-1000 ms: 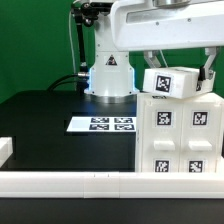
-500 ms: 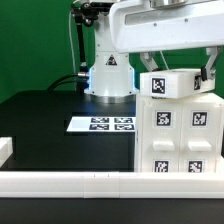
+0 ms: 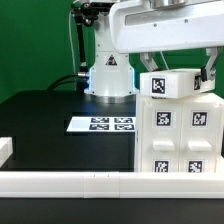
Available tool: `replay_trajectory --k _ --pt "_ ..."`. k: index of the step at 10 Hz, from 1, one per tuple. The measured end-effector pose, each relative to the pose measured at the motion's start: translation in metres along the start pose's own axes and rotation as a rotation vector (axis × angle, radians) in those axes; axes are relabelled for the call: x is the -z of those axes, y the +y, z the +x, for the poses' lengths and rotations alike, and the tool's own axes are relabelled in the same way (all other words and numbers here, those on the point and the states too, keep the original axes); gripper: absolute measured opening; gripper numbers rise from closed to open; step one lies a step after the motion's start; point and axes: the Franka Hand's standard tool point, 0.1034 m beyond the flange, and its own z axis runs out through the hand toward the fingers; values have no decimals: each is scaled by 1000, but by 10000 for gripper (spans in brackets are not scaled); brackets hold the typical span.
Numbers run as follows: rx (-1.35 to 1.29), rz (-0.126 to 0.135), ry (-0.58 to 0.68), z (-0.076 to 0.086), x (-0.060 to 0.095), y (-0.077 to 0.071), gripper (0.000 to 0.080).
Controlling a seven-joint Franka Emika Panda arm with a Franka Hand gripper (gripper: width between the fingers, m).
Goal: Assemble cabinet
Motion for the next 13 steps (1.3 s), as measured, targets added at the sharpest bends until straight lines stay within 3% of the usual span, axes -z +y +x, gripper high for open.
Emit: replay_trajectory --k 6,9,10,13 --pt "-27 4 1 0 0 0 551" --pt "-338 32 14 0 0 3 551" --pt "-466 56 11 1 0 1 551" --pt "-716 75 14 2 1 -4 551"
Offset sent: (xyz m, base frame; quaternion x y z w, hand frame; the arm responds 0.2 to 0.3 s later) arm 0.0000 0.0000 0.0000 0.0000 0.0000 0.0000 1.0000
